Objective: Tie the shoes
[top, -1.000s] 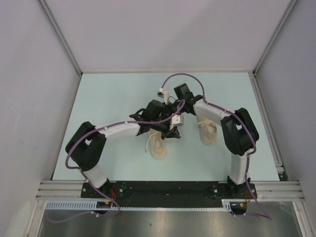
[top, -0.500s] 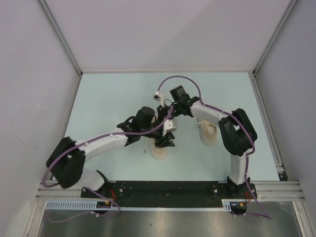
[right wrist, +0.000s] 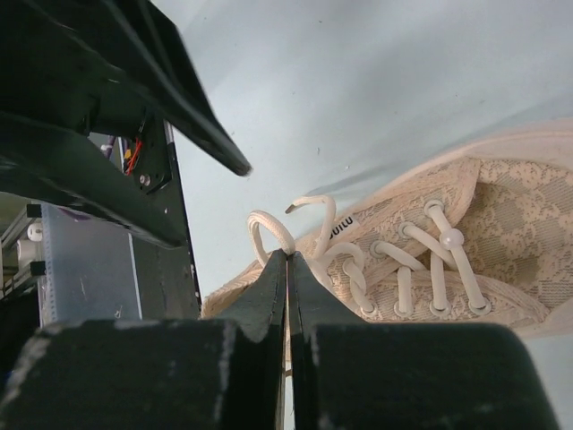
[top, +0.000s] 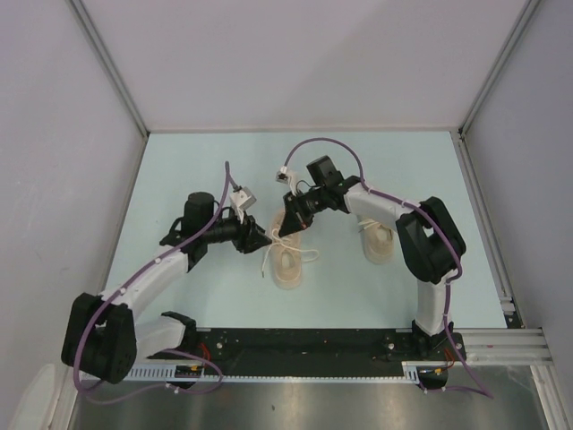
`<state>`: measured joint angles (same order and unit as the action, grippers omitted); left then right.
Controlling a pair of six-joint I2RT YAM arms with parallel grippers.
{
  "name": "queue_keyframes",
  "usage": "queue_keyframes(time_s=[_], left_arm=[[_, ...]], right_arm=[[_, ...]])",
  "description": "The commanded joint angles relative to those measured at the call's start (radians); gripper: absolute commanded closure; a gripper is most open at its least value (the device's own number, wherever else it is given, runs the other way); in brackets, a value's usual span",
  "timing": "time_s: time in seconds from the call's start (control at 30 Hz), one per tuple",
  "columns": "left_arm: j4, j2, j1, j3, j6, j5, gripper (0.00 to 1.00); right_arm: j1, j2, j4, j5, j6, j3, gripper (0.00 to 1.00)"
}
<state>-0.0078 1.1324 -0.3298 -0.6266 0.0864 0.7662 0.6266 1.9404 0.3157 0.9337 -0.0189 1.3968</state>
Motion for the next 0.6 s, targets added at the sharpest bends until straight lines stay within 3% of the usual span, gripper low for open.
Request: queue_keyframes(time_s=[0.0,0.23,0.57], left_arm=[[0.150,0.026,0.009,0.054,-0.152,0.071,0.49],[0.337,0.078,0.015,0.097,-0.293,0.088,0.50],[0.374,0.170,0.017,0.079,-0.362,0.038,0.56]], right_arm=[[0.010,-0.015,-0.044,0.011,0.010,0.016,1.00],[0.019,-0.018,-0.041,0.008,0.007,0.016,1.00],[0.022,-0.023,-0.038,0.010,0.008,0.018,1.00]])
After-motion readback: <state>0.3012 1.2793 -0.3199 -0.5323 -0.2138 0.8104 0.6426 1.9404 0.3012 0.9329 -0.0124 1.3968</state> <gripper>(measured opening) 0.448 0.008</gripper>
